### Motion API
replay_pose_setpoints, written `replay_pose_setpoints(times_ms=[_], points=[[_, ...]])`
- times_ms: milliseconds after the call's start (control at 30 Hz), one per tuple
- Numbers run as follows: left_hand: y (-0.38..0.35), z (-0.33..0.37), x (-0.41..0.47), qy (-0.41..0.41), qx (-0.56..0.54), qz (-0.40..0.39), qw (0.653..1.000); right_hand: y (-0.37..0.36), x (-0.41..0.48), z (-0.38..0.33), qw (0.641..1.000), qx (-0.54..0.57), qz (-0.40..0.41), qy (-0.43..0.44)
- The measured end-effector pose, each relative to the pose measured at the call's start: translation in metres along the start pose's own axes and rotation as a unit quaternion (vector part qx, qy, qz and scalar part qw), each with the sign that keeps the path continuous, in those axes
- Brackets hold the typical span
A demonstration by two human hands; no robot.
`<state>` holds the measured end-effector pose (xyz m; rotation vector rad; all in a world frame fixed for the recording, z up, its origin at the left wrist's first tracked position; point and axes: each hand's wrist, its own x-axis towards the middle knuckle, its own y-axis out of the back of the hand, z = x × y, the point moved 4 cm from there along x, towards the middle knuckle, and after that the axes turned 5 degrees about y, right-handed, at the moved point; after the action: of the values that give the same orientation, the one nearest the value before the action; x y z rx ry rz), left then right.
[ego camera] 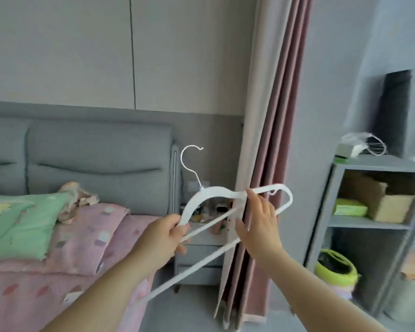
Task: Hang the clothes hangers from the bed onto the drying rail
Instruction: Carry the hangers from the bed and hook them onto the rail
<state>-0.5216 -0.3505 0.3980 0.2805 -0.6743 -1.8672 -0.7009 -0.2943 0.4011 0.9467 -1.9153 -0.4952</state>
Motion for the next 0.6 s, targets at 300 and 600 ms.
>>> replay_pose_setpoints(times_ms=[300, 600], points=[[-0.157, 0.161, 0.006, -0.151, 0.072, -0.074, 0.983, 0.205, -0.038, 0.134, 0.967, -0.222, 0.103, -0.064], [-0.292, 0.268, 0.019, -0.272, 0.121, -0.154, 0.942, 0.321, -0.069, 0.245, 0.944, -0.282, 0.030, -0.169]])
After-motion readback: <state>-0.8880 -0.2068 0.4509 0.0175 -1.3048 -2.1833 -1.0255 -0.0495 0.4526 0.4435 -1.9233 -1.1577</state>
